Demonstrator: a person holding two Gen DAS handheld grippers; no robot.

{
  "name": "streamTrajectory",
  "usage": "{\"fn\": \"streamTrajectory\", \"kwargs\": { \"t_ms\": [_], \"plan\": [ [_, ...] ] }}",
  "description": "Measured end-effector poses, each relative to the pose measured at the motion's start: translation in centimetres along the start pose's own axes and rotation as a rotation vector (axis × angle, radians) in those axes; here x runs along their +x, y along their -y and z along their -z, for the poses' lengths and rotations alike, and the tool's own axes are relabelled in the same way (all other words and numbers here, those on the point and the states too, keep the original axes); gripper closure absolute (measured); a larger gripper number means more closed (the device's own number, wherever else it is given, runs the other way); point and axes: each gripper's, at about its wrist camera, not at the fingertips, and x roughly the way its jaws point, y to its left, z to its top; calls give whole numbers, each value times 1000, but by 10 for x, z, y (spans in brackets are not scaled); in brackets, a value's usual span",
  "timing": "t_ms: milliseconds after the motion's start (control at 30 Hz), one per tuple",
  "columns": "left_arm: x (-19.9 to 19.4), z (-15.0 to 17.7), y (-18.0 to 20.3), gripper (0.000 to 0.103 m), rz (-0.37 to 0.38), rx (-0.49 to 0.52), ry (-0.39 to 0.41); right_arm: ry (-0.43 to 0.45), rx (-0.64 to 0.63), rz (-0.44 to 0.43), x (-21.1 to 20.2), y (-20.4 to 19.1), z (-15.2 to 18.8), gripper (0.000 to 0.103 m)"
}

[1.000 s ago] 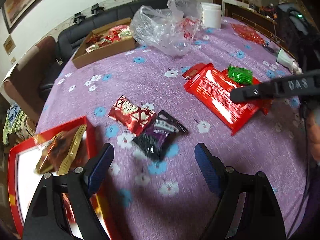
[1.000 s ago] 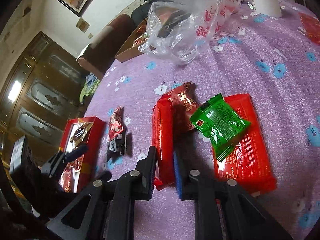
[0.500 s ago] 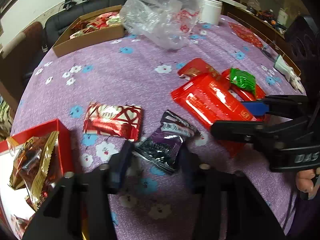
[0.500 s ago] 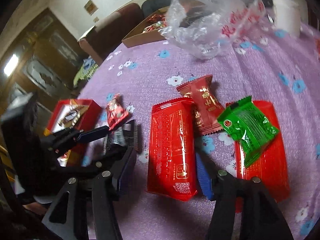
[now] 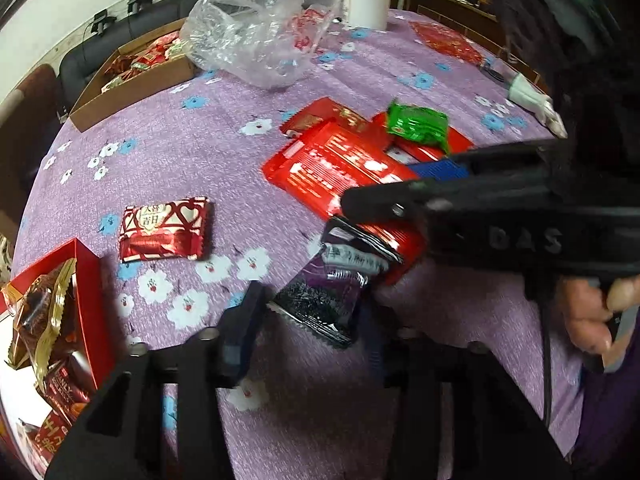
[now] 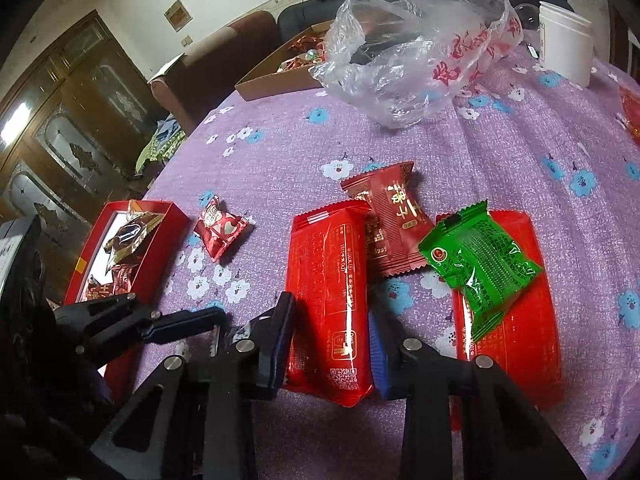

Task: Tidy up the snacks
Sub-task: 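Grasp the dark purple packet with the left gripper while the right grasps a long red packet, then carry both packets over the red box and open both grippers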

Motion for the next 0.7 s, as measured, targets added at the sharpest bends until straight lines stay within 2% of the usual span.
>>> {"fn": "streamTrajectory", "kwargs": {
  "t_ms": [33, 233, 300, 367, 500, 600, 700],
  "plan": [
    [2, -2, -1, 30, -14, -1, -6, -1, 5, -4, 1, 0, 0, 69],
    [6, -3, -2, 28, -12, 16, 43, -4, 11, -12, 3, 1, -1, 65],
    [6, -2, -3, 38, 12, 10, 53, 0, 7, -7, 3, 0, -1, 66],
    [2, -1, 1, 73, 19, 31, 73, 3, 17, -14, 3, 1, -1, 68],
    [-1, 0, 11, 78, 10, 57, 83, 3, 49, -47, 3, 6, -2, 71],
    [-7, 3, 9, 82, 24, 20, 96, 13, 53, -60, 1, 5, -2, 75],
    [-19, 7, 5, 83, 39, -20, 120, 32, 48, -115, -5, 2, -2, 85]
  ]
}}
